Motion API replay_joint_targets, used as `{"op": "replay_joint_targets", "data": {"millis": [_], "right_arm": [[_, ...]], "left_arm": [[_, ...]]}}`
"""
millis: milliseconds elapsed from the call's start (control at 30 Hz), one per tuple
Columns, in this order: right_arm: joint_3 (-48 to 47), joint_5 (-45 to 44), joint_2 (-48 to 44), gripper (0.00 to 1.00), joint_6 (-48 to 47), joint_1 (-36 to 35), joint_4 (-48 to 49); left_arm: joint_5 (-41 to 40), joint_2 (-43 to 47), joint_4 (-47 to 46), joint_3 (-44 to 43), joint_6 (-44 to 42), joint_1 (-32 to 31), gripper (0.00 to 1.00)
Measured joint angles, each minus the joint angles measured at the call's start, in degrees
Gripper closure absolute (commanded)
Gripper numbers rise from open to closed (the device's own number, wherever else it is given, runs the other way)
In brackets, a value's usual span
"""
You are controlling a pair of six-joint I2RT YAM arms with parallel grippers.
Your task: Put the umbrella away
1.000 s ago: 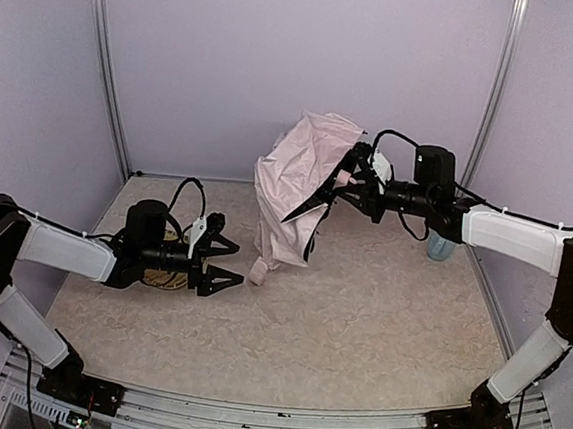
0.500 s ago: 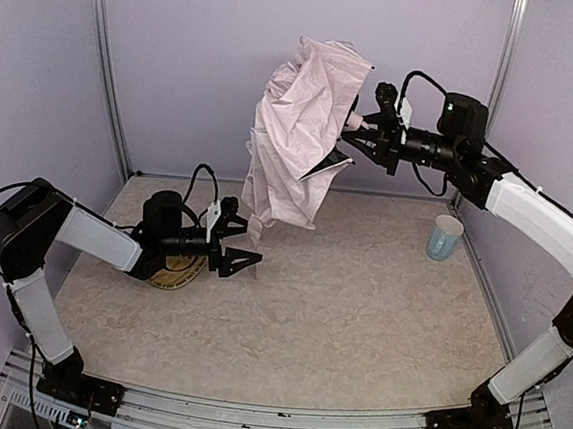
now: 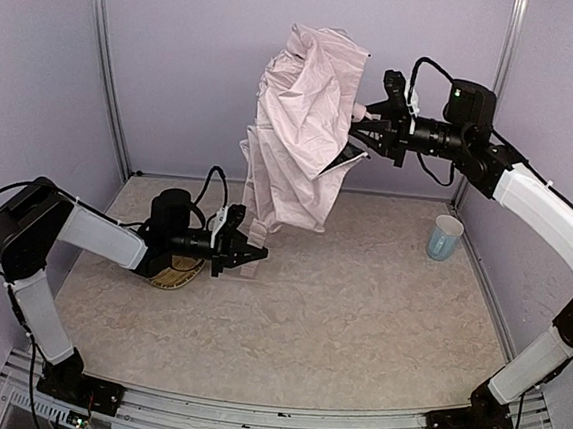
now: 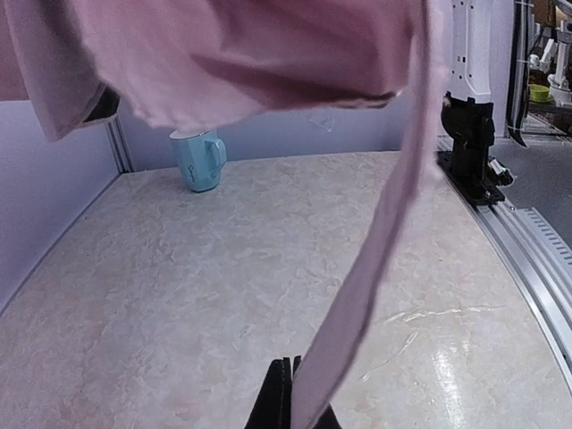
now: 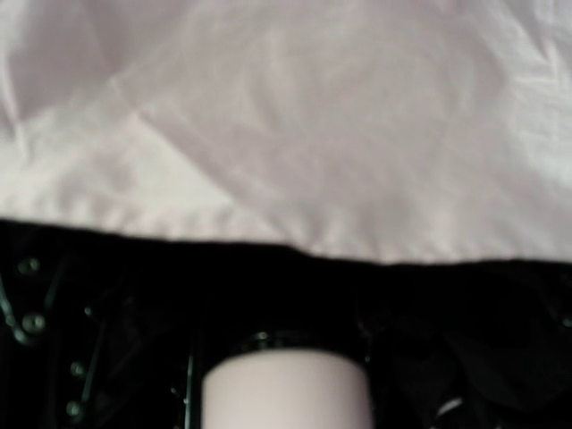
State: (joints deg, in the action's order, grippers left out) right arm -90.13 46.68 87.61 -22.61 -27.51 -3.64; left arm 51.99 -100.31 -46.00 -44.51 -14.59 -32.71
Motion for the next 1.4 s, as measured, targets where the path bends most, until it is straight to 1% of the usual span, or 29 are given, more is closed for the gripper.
{"op": "replay_joint_targets", "data": {"millis": [100,200,300,400,500,600,733,833,900,1100,1333,1400], "right_arm": [[-0.1,2.4,-0.3,1.0,0.0,0.0,-0.4],[0.8,5.6,-1.6,1.0,0.1,0.0,-0.5],[7.2,7.6,-6.2,1.0,-0.3,-0.7,1.6],[17.4,7.6,-11.7,1.0,-2.3,-2.3,4.7],[28.4,4.8,-15.0,1.0,-6.5,-6.7,8.4],[37.6,-0.6,-14.8,1.0,-11.5,-12.2,10.0],[45.4,-8.0,-11.9,1.0,-16.6,-16.8,11.1],[50.2,-13.9,-9.7,1.0,-19.6,-18.9,13.0],[52.2,-17.1,-7.6,1.0,-21.0,-20.2,14.6],[53.1,-21.6,-1.3,1.0,-22.6,-21.2,18.3],[53.4,-23.8,-0.4,1.0,-22.8,-21.2,21.1],[53.4,-23.8,-0.4,1.0,-22.8,-21.2,21.3]], "left_arm": [[0.0,-1.1,3.0,-2.2,-2.5,-0.1,1.0],[-1.3,-5.3,7.0,-7.8,-5.0,0.6,1.0],[-3.0,-11.2,9.6,-15.8,-5.8,2.5,1.0],[-3.8,-17.3,11.0,-24.9,-5.1,5.0,0.99],[-3.4,-21.8,11.6,-32.3,-4.1,7.1,0.98],[-2.9,-23.9,12.0,-36.3,-3.9,8.2,0.97],[-2.7,-25.2,12.2,-38.8,-4.4,8.2,0.97],[-2.9,-26.7,12.6,-41.0,-5.2,8.0,0.97],[-3.3,-28.0,13.6,-42.7,-5.5,8.1,0.96],[-5.6,-32.3,18.4,-48.1,-5.2,8.2,0.95],[-7.8,-33.3,22.3,-48.5,-4.5,8.2,0.94],[-8.3,-33.3,22.7,-48.5,-4.5,8.1,0.92]]}}
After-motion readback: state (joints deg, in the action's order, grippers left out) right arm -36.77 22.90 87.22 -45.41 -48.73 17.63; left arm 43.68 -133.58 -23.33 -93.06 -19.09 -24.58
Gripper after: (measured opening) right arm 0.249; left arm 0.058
